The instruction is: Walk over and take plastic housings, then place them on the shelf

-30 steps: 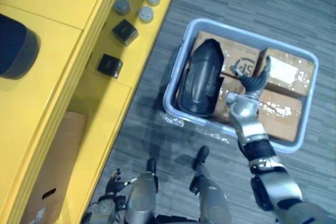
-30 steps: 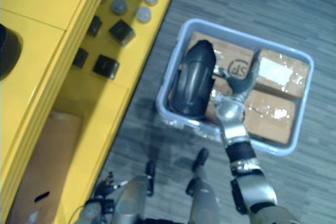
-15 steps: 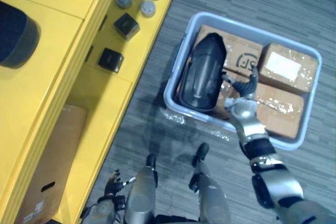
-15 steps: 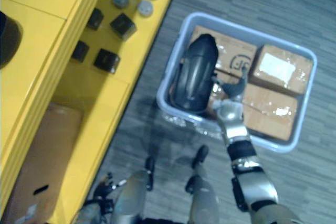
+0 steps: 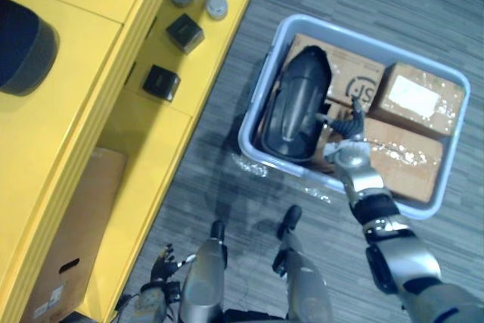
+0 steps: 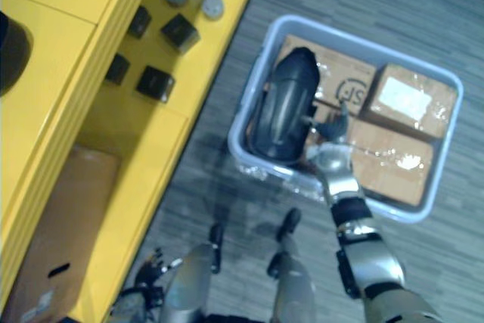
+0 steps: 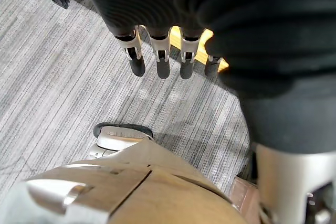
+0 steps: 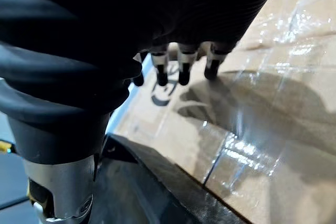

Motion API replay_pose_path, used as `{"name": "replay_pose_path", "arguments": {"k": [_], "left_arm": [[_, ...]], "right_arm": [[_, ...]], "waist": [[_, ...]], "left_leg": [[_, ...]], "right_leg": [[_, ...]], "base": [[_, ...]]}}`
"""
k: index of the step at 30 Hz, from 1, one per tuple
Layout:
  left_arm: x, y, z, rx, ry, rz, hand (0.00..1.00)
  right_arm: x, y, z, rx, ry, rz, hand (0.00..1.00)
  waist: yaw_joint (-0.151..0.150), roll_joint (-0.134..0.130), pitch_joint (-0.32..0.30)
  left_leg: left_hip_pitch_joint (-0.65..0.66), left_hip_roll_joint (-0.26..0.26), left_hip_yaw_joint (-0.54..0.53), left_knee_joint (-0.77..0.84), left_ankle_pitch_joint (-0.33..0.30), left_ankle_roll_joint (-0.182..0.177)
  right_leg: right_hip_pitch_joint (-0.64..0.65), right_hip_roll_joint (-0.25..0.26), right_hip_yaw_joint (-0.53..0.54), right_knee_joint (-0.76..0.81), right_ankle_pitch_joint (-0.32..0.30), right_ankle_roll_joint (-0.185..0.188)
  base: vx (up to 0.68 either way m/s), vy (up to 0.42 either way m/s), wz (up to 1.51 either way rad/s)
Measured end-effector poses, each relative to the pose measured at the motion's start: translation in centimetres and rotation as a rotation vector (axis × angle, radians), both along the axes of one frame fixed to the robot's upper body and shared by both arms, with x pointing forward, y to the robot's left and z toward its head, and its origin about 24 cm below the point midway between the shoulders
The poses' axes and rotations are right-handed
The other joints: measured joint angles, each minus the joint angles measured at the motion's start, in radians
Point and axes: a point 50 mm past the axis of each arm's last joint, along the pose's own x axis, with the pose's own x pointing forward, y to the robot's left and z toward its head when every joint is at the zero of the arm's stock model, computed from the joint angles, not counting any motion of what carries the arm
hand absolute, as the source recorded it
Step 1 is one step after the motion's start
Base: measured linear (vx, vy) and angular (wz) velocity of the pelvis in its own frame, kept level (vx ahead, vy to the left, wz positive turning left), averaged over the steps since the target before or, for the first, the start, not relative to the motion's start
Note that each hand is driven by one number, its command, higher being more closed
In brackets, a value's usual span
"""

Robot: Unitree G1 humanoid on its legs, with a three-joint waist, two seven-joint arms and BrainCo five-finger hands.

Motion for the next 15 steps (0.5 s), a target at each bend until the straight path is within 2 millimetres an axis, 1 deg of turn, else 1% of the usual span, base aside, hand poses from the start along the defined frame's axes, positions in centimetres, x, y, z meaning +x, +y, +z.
{"name": "replay_pose_path", "arguments": {"k": [5, 9, 10, 13, 15], "left_arm": [[0.1, -0.1, 0.1, -0.006, -0.013, 0.006, 0.0], [0.1, -0.2, 0.1, -0.007, -0.015, 0.007, 0.0], [0.2, -0.2, 0.1, -0.007, -0.016, 0.007, 0.0], [0.3, -0.2, 0.2, -0.01, -0.03, 0.009, 0.0], [0.3, -0.3, 0.2, -0.025, -0.033, 0.027, 0.0]], "right_arm": [[0.2, -0.6, 0.8, -0.069, 0.003, 0.001, 0.0], [0.5, -0.9, 1.2, -0.172, 0.028, 0.02, 0.0], [0.5, -1.0, 1.1, -0.186, 0.037, 0.021, 1.0], [0.4, -1.9, 1.1, -0.296, 0.075, -0.001, 1.0], [0.6, -3.0, 1.7, -0.398, 0.113, -0.031, 1.0]], "waist": [[0.006, 0.003, 0.012], [0.009, 0.005, 0.015], [0.009, 0.006, 0.016], [0.014, 0.008, 0.017], [0.02, 0.008, 0.017]], "left_leg": [[-0.017, 0.0, -0.003, 0.003, 0.0, 0.0], [-0.019, 0.0, -0.008, 0.004, 0.001, 0.0], [-0.021, 0.0, -0.01, 0.004, 0.001, 0.0], [-0.039, 0.0, -0.034, 0.013, 0.002, -0.001], [-0.041, -0.001, -0.038, 0.016, 0.002, -0.001]], "right_leg": [[-0.013, 0.0, -0.002, 0.0, 0.0, 0.0], [-0.013, 0.0, -0.008, 0.0, 0.0, 0.0], [-0.013, -0.001, -0.012, 0.0, 0.0, 0.0], [-0.013, 0.0, -0.034, 0.0, 0.0, 0.0], [-0.011, -0.002, -0.04, 0.0, 0.0, 0.0]], "base": [[0.0, 0.0, 0.0], [0.01, 0.001, 0.02], [0.01, -0.002, 0.12], [0.01, 0.0, 0.21], [-0.01, 0.003, 0.06]]}}
